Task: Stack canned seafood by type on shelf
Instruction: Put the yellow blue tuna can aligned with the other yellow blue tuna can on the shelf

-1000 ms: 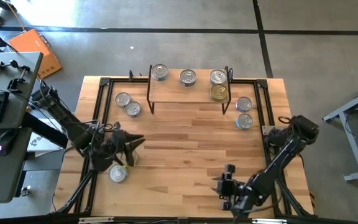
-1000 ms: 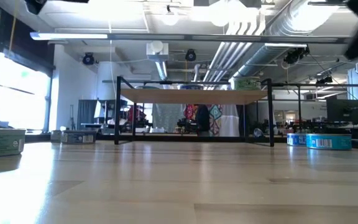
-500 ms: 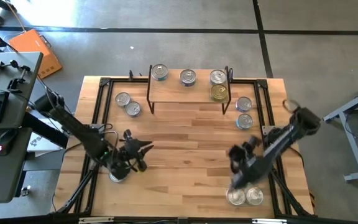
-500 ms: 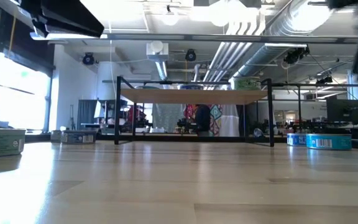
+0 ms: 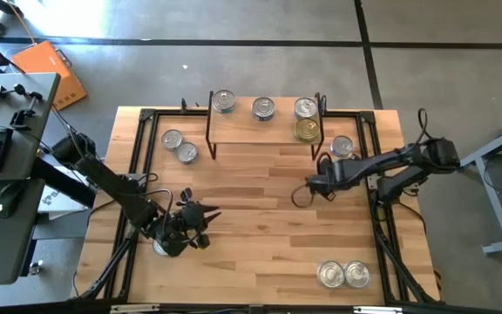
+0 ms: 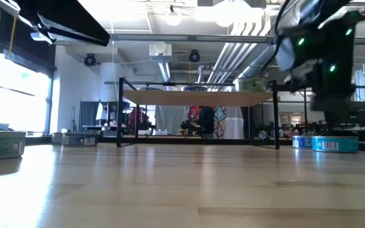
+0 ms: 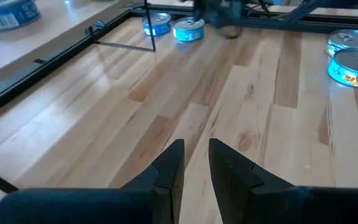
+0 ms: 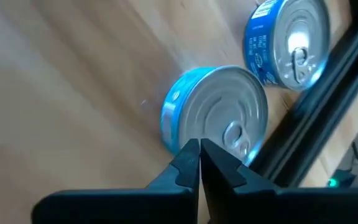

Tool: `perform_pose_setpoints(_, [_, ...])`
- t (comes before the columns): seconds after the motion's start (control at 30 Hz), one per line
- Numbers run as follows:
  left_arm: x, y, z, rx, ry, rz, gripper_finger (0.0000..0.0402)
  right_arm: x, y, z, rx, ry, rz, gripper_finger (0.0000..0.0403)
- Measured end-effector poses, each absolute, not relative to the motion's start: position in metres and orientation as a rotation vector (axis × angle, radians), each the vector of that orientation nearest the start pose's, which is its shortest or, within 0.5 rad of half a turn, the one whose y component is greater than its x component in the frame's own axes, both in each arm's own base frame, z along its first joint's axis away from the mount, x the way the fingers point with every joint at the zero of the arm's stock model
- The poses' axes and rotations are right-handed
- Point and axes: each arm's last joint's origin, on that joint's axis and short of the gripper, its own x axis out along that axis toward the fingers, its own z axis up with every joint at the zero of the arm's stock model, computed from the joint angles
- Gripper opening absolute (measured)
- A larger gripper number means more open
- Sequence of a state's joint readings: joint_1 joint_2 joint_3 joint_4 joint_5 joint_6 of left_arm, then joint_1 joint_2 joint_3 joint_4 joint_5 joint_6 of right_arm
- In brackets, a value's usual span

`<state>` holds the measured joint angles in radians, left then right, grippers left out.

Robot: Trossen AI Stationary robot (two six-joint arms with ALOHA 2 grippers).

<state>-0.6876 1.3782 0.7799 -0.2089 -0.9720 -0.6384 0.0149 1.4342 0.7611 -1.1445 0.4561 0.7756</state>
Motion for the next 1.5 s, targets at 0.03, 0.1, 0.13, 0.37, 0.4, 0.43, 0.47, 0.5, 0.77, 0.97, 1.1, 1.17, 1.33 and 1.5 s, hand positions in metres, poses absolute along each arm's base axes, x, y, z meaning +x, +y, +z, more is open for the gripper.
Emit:
perform_pose_setpoints(0.03, [0.219, -0.149, 0.215, -0.016, 0.424, 0.415, 0.0064, 0.189, -0.015, 0.165, 0.140, 1.515, -0.960, 0.0009])
perform_pose_setpoints(0.1, [0.220, -0.151, 0.217, -0.019, 0.408, 0.403, 0.0064, 0.185, -0.025, 0.159, 0.148, 1.528, -0.992, 0.0008])
perform_pose_setpoints(0.13, [0.220, -0.152, 0.217, -0.010, 0.407, 0.396, 0.0064, 0.183, -0.029, 0.158, 0.148, 1.530, -1.010, 0.0005])
perform_pose_setpoints(0.37, [0.221, -0.157, 0.221, 0.014, 0.385, 0.355, 0.0064, 0.180, -0.038, 0.147, 0.202, 1.567, -0.923, 0.0001])
perform_pose_setpoints(0.4, [0.221, -0.158, 0.221, 0.014, 0.388, 0.344, 0.0064, 0.181, -0.034, 0.148, 0.205, 1.568, -0.906, 0.0001])
perform_pose_setpoints(0.43, [0.220, -0.158, 0.221, 0.020, 0.393, 0.334, 0.0064, 0.184, -0.030, 0.149, 0.211, 1.565, -0.879, 0.0001])
perform_pose_setpoints(0.47, [0.220, -0.159, 0.221, 0.027, 0.397, 0.326, 0.0064, 0.187, -0.025, 0.151, 0.224, 1.558, -0.844, 0.0001])
perform_pose_setpoints(0.5, [0.220, -0.160, 0.221, 0.029, 0.397, 0.320, 0.0064, 0.191, -0.020, 0.153, 0.242, 1.547, -0.803, 0.0000])
perform_pose_setpoints(0.77, [0.215, -0.172, 0.224, 0.071, 0.384, 0.237, 0.0064, 0.243, 0.050, 0.173, 0.344, 1.231, -0.322, 0.0000])
perform_pose_setpoints(0.97, [0.214, -0.179, 0.225, 0.098, 0.373, 0.171, 0.0064, 0.293, 0.106, 0.171, 0.338, 0.851, -0.111, 0.0000])
perform_pose_setpoints(1.1, [0.220, -0.184, 0.220, 0.136, 0.375, 0.132, 0.0064, 0.319, 0.139, 0.175, 0.165, 0.744, -0.069, 0.0000])
perform_pose_setpoints(1.17, [0.226, -0.187, 0.216, 0.147, 0.363, 0.112, 0.0064, 0.321, 0.155, 0.186, 0.094, 0.731, -0.106, 0.0000])
perform_pose_setpoints(1.33, [0.250, -0.188, 0.194, 0.124, 0.361, 0.098, 0.0064, 0.298, 0.188, 0.213, -0.064, 0.766, -0.260, 0.0000])
perform_pose_setpoints(1.5, [0.282, -0.175, 0.171, 0.064, 0.341, 0.089, 0.0065, 0.257, 0.210, 0.214, -0.024, 0.847, -0.334, 0.0000])
